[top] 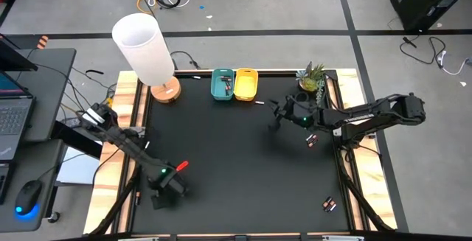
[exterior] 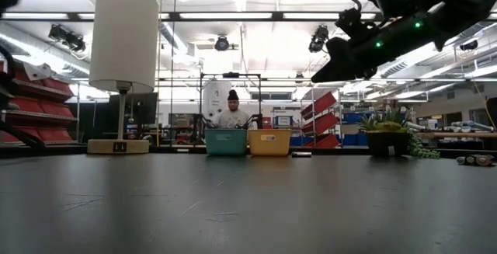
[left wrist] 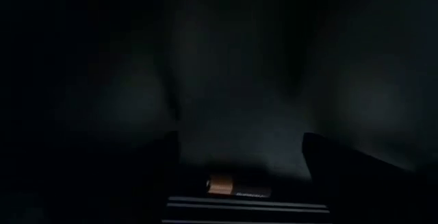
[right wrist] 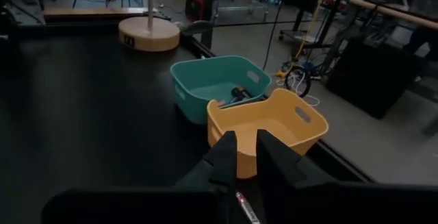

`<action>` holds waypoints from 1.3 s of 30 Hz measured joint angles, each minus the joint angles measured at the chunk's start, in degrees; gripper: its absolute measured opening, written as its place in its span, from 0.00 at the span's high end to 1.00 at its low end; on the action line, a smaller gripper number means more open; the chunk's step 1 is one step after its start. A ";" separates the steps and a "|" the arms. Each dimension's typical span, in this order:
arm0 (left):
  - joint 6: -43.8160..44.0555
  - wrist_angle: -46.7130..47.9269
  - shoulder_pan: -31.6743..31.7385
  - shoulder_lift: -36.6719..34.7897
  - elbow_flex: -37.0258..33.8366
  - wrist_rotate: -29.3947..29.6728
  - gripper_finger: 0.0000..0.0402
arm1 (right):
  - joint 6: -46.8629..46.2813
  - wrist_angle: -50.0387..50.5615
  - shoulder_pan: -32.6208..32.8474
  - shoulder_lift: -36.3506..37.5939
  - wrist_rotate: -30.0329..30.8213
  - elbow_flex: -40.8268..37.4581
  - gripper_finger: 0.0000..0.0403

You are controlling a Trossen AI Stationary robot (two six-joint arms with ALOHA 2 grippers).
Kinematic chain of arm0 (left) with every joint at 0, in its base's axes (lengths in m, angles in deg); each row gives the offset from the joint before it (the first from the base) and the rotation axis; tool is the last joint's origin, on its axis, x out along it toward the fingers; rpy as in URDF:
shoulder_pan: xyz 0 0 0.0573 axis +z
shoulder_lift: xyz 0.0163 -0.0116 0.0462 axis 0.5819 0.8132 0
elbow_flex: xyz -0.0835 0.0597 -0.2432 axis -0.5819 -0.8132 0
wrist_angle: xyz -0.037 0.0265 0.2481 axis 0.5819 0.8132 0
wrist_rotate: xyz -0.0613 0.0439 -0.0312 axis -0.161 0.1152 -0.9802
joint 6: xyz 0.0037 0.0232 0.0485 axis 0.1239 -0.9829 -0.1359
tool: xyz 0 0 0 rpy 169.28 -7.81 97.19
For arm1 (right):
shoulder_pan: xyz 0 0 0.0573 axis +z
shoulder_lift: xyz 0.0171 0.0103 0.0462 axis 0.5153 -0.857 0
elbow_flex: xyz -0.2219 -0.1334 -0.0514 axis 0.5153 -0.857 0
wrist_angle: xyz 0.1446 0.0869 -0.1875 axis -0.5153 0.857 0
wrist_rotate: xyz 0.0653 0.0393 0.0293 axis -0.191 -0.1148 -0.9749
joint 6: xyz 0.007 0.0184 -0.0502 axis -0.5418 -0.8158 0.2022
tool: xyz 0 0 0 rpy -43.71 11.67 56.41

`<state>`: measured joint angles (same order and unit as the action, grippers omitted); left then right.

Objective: Sort batteries
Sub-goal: Put the gold black battery into the blue bin

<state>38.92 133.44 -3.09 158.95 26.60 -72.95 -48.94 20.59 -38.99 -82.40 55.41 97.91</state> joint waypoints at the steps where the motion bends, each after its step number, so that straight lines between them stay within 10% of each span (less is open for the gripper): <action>1: 0.81 0.03 -0.55 0.00 0.00 -0.10 0.15 | 0.25 -0.09 -0.33 0.00 0.00 0.00 0.89; 16: -4.97 -2.26 -13.09 0.00 -0.02 3.44 0.05 | 2.35 -0.33 -3.51 0.00 -0.18 0.00 0.89; 39: 8.44 -5.50 -21.45 2.14 -0.04 5.95 0.05 | 2.53 1.00 -3.87 0.00 -0.39 -0.04 0.89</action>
<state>47.36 127.94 -24.54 161.09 26.56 -67.00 -46.42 21.58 -42.87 -82.40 55.02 97.87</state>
